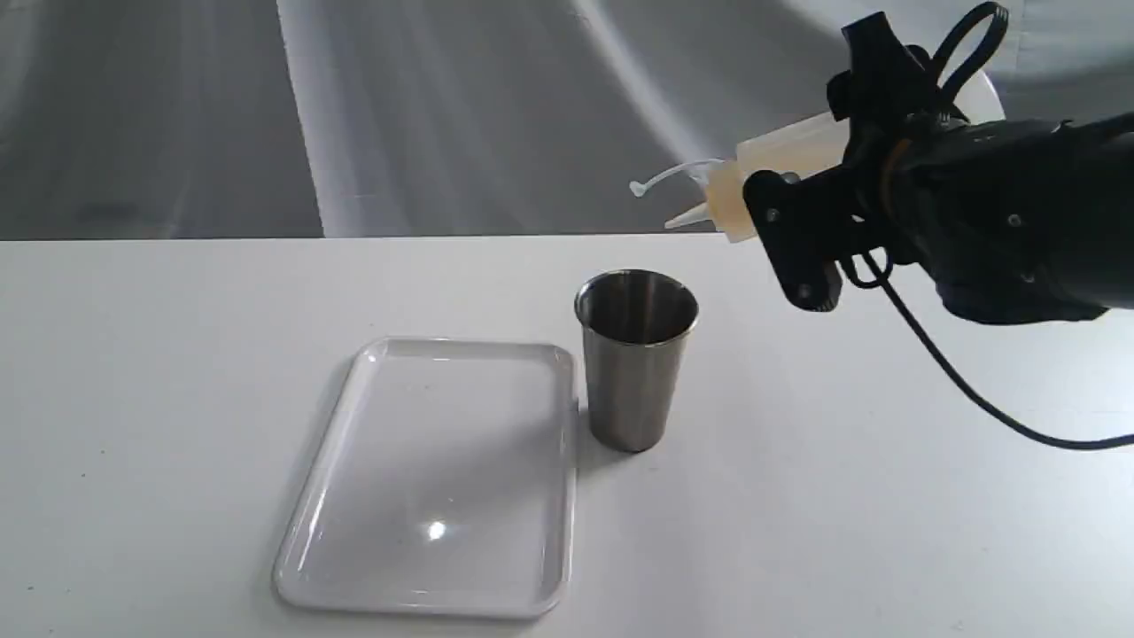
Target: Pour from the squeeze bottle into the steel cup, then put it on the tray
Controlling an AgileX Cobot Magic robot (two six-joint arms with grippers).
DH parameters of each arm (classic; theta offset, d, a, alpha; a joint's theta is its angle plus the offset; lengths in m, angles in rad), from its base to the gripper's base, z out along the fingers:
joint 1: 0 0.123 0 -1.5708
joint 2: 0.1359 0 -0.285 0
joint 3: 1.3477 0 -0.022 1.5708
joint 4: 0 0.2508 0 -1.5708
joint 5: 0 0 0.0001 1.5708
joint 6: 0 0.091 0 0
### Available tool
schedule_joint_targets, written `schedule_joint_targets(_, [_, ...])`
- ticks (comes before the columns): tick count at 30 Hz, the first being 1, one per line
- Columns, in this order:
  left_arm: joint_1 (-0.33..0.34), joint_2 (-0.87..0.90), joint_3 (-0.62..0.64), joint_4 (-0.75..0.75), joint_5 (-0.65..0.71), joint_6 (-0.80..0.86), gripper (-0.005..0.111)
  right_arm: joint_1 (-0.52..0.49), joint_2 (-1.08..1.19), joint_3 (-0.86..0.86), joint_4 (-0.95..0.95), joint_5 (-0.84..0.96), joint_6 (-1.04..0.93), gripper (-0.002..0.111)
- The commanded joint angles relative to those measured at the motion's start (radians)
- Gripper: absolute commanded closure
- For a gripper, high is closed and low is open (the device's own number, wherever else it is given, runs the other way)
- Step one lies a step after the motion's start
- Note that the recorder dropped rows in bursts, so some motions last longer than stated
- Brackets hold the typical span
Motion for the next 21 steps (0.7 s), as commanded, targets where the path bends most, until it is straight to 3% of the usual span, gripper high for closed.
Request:
schedule_joint_targets(1, [0.003, -0.005, 0.004, 0.0, -0.008, -0.002, 0.098, -0.001, -0.004, -0.011, -0.015, -0.007, -0.035, 0.108])
schedule_joint_targets(21, [0.003, -0.005, 0.004, 0.0, -0.008, -0.002, 0.098, -0.001, -0.004, -0.011, -0.015, -0.023, -0.097, 0.108])
